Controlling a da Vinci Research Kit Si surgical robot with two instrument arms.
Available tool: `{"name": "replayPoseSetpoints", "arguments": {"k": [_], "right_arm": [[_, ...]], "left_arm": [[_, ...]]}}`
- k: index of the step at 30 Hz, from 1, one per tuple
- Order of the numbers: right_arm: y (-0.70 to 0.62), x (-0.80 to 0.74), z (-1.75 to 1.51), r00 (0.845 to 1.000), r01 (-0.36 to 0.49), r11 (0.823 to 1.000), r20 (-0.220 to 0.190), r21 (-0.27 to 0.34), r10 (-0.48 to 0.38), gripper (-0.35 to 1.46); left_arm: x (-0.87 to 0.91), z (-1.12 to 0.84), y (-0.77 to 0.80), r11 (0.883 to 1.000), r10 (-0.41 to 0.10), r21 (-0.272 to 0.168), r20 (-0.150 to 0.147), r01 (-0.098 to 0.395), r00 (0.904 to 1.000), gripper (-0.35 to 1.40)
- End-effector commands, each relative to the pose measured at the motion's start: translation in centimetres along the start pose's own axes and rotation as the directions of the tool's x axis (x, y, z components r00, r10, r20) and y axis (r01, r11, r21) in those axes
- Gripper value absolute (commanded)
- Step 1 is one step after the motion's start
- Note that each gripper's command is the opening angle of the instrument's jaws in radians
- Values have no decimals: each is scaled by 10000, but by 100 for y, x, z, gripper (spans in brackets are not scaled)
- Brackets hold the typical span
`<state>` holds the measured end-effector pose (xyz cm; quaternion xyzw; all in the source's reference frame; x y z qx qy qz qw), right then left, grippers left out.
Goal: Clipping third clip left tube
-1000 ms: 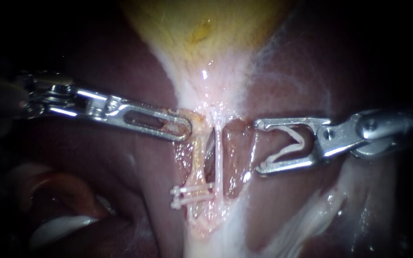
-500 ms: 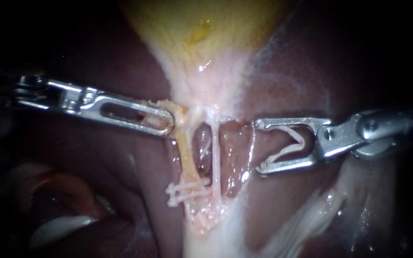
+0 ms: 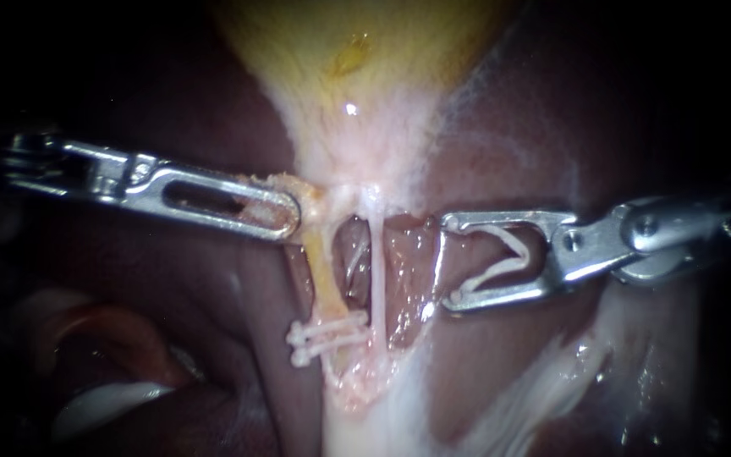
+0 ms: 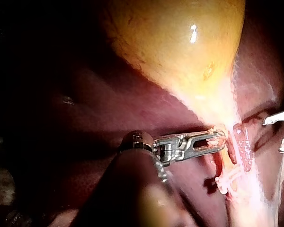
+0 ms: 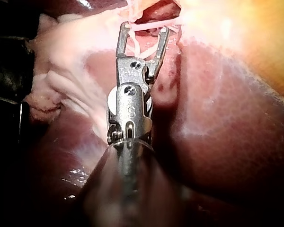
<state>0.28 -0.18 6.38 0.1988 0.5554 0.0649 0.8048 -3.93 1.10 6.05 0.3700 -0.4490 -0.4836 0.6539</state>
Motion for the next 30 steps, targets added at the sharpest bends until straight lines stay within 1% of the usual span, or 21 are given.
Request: {"name": "replayPoseSetpoints", "arguments": {"k": [1, 5, 9, 15, 20, 24, 30], "right_arm": [[-1, -1, 4, 9999, -134, 9999, 40, 17, 133, 47], [-4, -7, 28, 9981, -598, 9982, 171, 65, 597, 47], [-4, -14, 55, 9961, -817, 9966, 323, 56, 815, 47], [-4, -26, 89, 9931, -1134, 9935, 318, 125, 1129, 47], [-5, -29, 107, 9915, -1263, 9918, 343, 184, 1257, 47], [-3, -31, 119, 9909, -1306, 9913, 344, 187, 1299, 47], [0, -34, 135, 9881, -1517, 9878, 327, 356, 1506, 47]], "left_arm": [[0, 0, 0, 10000, 5, -8, 2, -5, 10000, -35], [1, 1, -1, 10000, 3, -15, 7, -3, 10000, -35], [1, 0, -3, 10000, 0, -23, 13, 0, 10000, -35], [3, 0, -7, 10000, -9, -45, 30, 9, 10000, -35], [4, 0, -9, 10000, -13, -80, 56, 13, 10000, -35], [5, 0, -11, 10000, -16, -89, 64, 17, 10000, -35], [5, 1, -13, 10000, -20, -74, 52, 20, 10000, -35]]}}
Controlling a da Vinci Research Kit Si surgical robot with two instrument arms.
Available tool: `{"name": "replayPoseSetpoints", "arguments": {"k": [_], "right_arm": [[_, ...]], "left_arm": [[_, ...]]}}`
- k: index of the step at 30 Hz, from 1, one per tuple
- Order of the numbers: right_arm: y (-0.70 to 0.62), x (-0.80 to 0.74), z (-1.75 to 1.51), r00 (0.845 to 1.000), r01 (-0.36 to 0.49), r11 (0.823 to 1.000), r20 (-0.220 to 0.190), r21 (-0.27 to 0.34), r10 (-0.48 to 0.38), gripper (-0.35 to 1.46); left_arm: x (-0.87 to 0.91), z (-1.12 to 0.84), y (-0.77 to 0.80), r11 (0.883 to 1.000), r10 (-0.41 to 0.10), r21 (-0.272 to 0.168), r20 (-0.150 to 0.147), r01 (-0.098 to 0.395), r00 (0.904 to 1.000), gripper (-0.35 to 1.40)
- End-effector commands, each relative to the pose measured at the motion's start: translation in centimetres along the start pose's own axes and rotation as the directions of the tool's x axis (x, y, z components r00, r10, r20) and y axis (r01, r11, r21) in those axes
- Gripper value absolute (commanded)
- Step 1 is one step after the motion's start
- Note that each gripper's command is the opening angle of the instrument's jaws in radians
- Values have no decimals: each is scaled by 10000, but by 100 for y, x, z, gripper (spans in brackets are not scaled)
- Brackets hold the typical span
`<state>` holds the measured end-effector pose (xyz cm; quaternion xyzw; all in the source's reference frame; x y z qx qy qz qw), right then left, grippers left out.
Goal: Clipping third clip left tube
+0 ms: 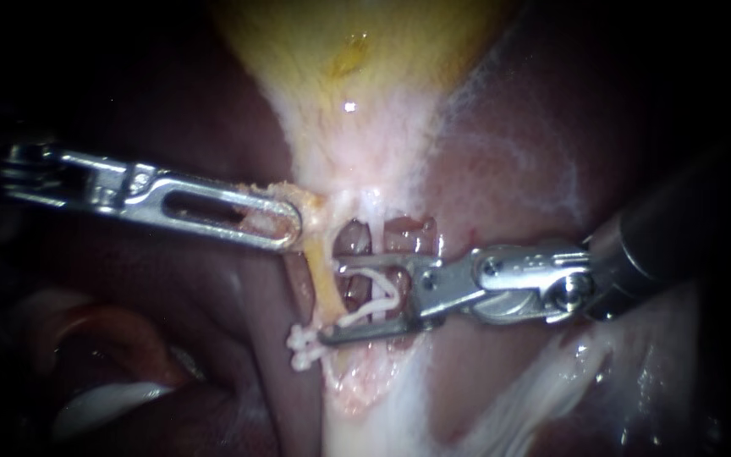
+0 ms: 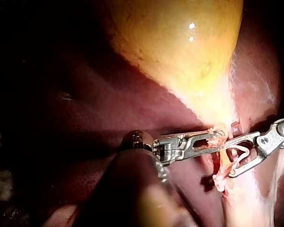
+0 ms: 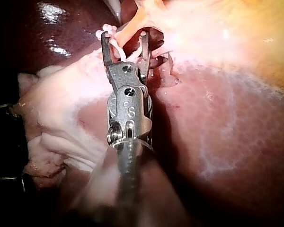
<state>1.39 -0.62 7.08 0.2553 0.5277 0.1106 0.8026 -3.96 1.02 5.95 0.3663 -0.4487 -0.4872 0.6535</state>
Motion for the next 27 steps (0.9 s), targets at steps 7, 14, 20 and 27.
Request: {"name": "replayPoseSetpoints", "arguments": {"k": [7, 14, 20, 27], "right_arm": [[4, 3, 14, 9913, -862, 9939, -932, 692, 925, 47], [10, 6, 19, 9661, -1617, 9765, -1790, 1421, 1861, 46], [19, 8, 21, 9468, -1954, 9668, -2253, 1647, 2297, 46], [32, 15, 16, 9337, -2092, 9622, -2567, 1746, 2496, 46]], "left_arm": [[0, 1, 1, 10000, 0, 6, -9, 0, 10000, -35], [-2, 0, 6, 10000, 1, 7, -10, -1, 10000, -35], [-3, 1, 10, 10000, 1, 7, -10, -1, 10000, -35], [-4, 1, 11, 10000, 3, 8, -11, -3, 10000, -35]]}}
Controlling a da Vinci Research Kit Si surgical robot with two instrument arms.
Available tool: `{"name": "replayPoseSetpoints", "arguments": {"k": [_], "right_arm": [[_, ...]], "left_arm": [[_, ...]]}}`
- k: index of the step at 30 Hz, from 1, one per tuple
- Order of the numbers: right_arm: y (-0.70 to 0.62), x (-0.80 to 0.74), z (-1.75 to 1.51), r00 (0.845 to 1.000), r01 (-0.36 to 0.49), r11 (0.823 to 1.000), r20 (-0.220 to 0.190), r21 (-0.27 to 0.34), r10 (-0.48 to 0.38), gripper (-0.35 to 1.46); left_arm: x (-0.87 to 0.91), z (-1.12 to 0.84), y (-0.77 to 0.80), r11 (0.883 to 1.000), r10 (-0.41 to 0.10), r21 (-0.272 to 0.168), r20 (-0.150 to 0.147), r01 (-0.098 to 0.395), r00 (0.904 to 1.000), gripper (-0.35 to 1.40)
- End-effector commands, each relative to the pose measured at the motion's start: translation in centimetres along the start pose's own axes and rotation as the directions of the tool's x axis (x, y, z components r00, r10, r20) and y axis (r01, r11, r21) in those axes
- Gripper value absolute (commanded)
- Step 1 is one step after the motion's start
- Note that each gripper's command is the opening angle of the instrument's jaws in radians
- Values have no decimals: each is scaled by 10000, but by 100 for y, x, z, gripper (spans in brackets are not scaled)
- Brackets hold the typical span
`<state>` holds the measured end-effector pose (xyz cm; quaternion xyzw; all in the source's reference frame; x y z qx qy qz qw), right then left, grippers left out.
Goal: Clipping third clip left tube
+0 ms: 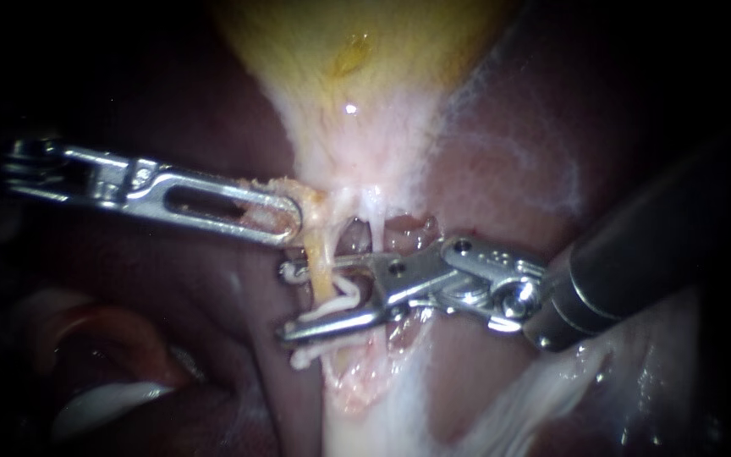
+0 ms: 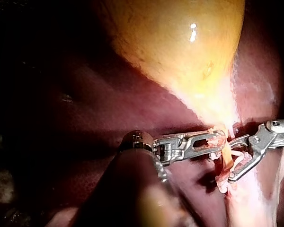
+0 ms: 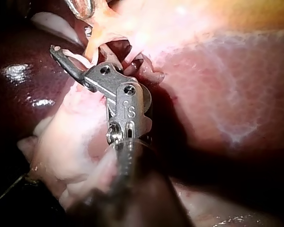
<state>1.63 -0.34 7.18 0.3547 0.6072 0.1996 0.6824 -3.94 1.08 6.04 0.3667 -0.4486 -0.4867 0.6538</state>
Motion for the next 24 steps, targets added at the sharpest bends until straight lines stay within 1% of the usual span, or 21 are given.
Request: {"name": "replayPoseSetpoints", "arguments": {"k": [1, 7, 10, 14, 16, 19, 20, 21, 24], "right_arm": [[1, 2, -1, 10000, -9, 10000, -44, 13, 9, 45], [3, 10, -5, 9996, -159, 9999, -241, 65, 161, 44], [4, 11, -5, 9994, -228, 9997, -247, 71, 230, 42], [4, 12, -6, 9986, -467, 9989, -251, 75, 468, 33], [4, 11, -7, 9982, -523, 9986, -273, 115, 526, 21], [2, 11, -8, 9978, -650, 9978, -96, 91, 651, -12], [2, 11, -9, 9978, -655, 9978, -38, 81, 655, -21], [2, 11, -10, 9978, -659, 9978, 50, 69, 659, -33], [2, 10, -12, 9969, -780, 9969, 141, 66, 779, -35]], "left_arm": [[0, 0, 1, 10000, -1, 1, 1, 1, 10000, -35], [-1, 0, 4, 10000, 3, 1, 1, -3, 10000, -35], [-1, 0, 6, 10000, 5, 1, 1, -5, 10000, -35], [-1, 0, 8, 10000, 9, 1, 1, -9, 10000, -35], [-1, 0, 8, 10000, 10, 0, 1, -10, 10000, -35], [-1, 0, 8, 10000, 12, -1, 2, -12, 10000, -35], [-1, 0, 9, 10000, 12, -1, 2, -12, 10000, -35], [-1, 0, 9, 10000, 13, -2, 2, -13, 10000, -35], [0, 1, 10, 10000, 18, -3, 3, -18, 10000, -35]]}}
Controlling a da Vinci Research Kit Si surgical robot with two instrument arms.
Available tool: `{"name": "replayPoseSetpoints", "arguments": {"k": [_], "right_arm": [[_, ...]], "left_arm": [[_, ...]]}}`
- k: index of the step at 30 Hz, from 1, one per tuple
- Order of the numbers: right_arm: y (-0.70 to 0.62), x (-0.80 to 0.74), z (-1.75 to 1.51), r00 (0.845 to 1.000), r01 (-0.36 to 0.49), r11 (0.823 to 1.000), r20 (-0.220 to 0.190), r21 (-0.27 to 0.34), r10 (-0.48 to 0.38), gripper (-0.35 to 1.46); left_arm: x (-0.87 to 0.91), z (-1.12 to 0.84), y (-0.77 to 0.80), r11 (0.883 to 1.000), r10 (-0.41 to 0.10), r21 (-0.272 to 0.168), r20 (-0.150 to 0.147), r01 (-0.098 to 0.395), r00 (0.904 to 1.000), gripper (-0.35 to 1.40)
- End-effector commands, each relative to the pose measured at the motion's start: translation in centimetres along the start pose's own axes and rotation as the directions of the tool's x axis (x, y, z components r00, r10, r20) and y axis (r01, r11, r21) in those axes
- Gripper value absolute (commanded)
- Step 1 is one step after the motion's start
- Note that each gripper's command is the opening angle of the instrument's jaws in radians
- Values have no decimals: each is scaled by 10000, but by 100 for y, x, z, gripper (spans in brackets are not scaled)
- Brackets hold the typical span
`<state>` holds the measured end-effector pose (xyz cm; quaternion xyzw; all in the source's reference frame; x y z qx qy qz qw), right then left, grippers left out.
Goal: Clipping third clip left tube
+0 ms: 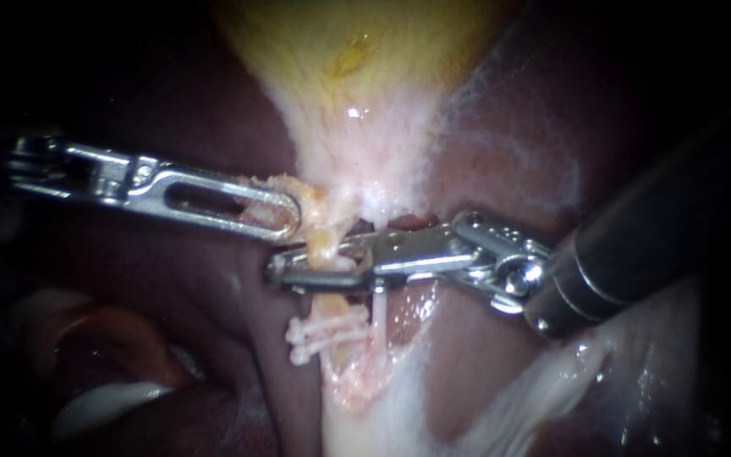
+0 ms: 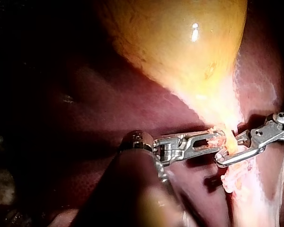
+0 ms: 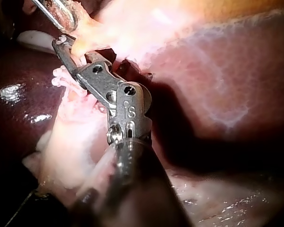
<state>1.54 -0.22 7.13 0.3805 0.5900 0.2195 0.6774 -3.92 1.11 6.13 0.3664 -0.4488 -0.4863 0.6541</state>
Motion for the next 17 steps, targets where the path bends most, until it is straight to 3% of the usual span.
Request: {"name": "replayPoseSetpoints", "arguments": {"k": [1, 6, 17], "right_arm": [[0, 0, -1, 9999, -57, 10000, 83, -51, 57, -35], [-1, -1, -6, 9987, -74, 9998, 506, -197, 84, -35], [0, -1, -7, 9987, -73, 9998, 511, -178, 82, -35]], "left_arm": [[0, 0, 1, 10000, 6, -2, 2, -6, 10000, -35], [-1, 0, 3, 10000, 8, -1, 1, -8, 10000, -35], [1, 0, 4, 10000, 15, -5, 3, -15, 10000, -35]]}}
